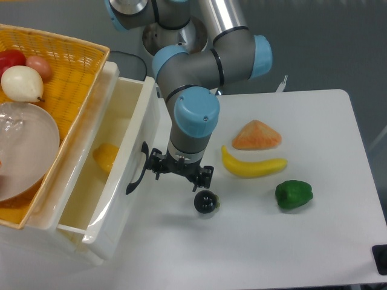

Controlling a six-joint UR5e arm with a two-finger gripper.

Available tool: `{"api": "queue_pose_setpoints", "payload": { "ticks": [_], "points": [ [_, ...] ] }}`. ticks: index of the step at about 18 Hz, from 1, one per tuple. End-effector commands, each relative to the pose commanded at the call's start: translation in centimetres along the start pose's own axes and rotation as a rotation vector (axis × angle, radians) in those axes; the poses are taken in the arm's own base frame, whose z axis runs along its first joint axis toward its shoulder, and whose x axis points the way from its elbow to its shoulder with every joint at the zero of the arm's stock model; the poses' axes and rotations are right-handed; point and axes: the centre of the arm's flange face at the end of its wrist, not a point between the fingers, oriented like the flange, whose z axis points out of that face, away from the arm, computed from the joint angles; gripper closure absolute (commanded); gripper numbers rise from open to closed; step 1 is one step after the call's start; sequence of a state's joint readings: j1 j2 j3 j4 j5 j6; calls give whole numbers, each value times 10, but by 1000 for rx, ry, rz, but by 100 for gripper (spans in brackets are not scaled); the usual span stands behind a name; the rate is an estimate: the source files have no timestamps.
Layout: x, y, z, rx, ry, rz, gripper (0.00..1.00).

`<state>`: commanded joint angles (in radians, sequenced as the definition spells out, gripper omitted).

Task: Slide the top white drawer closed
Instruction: 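Push the drawer front with the gripper, sliding the drawer into the cabinet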

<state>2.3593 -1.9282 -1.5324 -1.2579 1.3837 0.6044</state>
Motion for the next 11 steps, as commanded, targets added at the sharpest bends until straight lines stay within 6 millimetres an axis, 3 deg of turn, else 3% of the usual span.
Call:
{"api": "queue_pose_setpoints", "payload": {
  "ticks": [11],
  "points": [
    [23, -9, 5, -5, 5, 39, 0]
  ]
}}
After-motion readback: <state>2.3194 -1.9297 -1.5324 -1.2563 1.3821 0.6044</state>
